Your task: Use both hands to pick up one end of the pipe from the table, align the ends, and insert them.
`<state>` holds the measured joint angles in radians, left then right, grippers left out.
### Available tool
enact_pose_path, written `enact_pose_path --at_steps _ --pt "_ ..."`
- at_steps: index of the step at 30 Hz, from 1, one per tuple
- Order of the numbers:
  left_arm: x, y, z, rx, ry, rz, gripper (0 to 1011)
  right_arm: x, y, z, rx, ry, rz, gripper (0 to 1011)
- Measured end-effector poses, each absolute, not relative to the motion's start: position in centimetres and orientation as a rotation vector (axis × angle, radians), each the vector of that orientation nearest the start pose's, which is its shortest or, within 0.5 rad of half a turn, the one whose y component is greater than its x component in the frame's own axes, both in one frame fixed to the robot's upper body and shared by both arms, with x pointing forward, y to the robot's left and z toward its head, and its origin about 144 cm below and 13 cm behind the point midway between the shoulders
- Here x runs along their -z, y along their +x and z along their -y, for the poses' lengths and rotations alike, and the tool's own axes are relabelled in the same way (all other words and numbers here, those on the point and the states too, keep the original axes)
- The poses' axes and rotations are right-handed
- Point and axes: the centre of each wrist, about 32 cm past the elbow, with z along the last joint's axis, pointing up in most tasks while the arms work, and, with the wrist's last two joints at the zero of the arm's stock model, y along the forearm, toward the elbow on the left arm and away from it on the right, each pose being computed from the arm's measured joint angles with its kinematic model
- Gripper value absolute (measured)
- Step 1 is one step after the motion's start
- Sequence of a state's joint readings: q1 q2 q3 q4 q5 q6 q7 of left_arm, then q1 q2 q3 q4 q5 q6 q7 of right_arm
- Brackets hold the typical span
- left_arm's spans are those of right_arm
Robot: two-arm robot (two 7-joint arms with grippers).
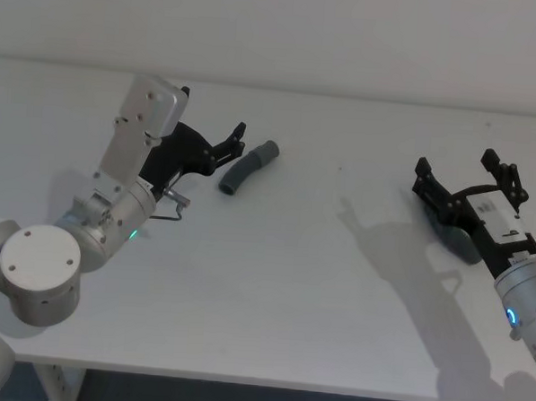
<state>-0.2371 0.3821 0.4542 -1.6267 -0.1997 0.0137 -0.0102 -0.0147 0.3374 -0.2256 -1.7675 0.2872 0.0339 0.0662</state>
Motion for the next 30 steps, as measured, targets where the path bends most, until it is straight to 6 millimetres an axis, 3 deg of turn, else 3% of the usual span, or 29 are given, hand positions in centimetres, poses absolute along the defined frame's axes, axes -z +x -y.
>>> enact_pose_path --at_steps 30 --pt "-120.44 49.2 -19.84 -1.124 0.061 0.267 1001 -118.87 44.33 23.71 1.229 0.026 0.075 1001"
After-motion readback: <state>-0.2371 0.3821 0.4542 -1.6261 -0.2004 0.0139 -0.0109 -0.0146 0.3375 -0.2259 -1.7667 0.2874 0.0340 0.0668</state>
